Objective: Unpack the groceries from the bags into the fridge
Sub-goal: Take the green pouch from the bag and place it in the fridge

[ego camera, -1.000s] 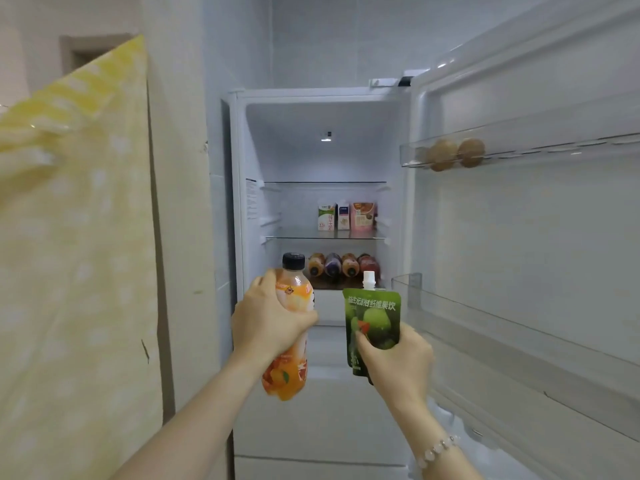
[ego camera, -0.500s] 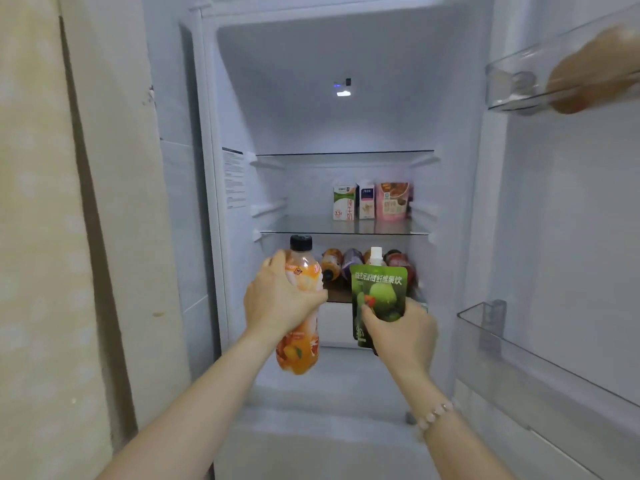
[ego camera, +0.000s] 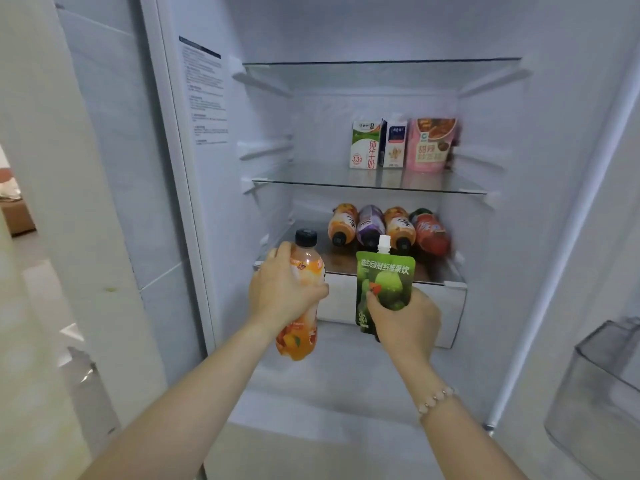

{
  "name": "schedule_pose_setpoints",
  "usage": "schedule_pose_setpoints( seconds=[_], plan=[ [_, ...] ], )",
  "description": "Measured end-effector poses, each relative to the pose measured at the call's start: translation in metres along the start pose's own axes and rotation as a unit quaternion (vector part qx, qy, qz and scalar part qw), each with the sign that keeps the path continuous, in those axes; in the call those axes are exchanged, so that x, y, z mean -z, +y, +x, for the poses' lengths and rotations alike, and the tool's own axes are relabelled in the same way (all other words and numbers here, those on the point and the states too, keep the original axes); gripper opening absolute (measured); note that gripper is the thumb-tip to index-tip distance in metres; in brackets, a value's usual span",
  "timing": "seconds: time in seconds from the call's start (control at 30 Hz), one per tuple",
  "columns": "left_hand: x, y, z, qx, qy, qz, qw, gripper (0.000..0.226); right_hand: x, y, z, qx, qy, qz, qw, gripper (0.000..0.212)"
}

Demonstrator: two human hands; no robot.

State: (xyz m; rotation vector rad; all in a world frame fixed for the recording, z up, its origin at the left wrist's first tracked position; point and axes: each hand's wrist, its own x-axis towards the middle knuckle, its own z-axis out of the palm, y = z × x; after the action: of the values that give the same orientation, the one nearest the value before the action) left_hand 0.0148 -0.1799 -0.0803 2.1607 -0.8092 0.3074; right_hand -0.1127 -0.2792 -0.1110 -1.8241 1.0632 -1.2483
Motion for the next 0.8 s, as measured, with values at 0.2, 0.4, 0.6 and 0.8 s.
schedule_pose_setpoints(
  seconds=[0.2,0.4,0.6,0.8],
  plan=[
    [-0.019,-0.025,0.015,0.002,-0.024,-0.013,1.000,0.061,-0.031,-0.003,0.013,0.005,0.020,0.005,1.000,0.023],
    [-0.039,-0.048,0.034,-0.015,-0.052,-0.021,0.998,0.053,-0.059,-0.006,0.027,0.011,0.064,0.021,0.998,0.025],
    [-0.050,-0.061,0.047,-0.031,-0.070,-0.035,0.996,0.054,-0.081,-0.010,0.032,-0.007,0.100,0.023,0.995,0.024],
    [-0.060,-0.065,0.056,-0.041,-0.107,-0.022,0.993,0.069,-0.081,-0.027,0.043,0.021,0.118,0.059,0.991,0.020]
  ],
)
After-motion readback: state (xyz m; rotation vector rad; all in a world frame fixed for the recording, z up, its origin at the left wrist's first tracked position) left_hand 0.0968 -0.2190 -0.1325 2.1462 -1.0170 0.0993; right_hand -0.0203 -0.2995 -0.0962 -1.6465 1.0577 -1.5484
